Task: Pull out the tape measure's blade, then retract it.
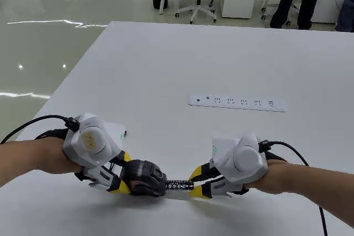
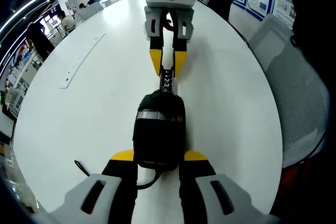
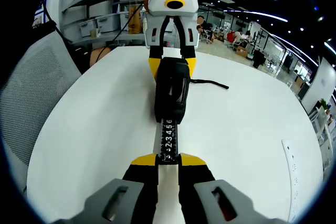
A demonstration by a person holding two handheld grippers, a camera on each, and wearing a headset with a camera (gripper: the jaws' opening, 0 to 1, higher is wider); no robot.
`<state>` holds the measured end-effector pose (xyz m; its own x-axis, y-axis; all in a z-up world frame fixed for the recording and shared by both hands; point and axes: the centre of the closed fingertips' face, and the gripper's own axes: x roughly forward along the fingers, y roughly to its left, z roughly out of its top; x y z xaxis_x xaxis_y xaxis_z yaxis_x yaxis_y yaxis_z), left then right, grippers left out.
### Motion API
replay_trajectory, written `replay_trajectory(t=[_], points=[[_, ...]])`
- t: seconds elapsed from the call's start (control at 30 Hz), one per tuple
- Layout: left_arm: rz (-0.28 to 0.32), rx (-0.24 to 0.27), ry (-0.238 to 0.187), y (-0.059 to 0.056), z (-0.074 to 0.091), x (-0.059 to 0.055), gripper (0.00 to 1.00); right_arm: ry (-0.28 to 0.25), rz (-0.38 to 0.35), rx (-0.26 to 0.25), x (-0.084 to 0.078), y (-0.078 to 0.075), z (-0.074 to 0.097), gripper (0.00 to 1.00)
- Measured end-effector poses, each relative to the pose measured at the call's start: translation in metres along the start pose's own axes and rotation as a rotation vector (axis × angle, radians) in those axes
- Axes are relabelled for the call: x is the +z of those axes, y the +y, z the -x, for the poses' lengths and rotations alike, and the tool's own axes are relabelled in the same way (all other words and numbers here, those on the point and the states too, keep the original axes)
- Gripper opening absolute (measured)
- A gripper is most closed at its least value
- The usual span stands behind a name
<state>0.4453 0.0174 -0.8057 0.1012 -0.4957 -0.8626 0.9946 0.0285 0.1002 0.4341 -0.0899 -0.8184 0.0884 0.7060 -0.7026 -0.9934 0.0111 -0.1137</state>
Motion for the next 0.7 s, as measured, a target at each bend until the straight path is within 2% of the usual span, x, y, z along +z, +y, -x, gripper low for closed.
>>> replay_trajectory(t=[0.7], points=[[0.004, 0.001, -0.002, 0.0007, 0.0006, -0.0003, 0.25, 0.009, 0.003, -0.003, -0.0062, -0.0001, 0.0077, 0.13]])
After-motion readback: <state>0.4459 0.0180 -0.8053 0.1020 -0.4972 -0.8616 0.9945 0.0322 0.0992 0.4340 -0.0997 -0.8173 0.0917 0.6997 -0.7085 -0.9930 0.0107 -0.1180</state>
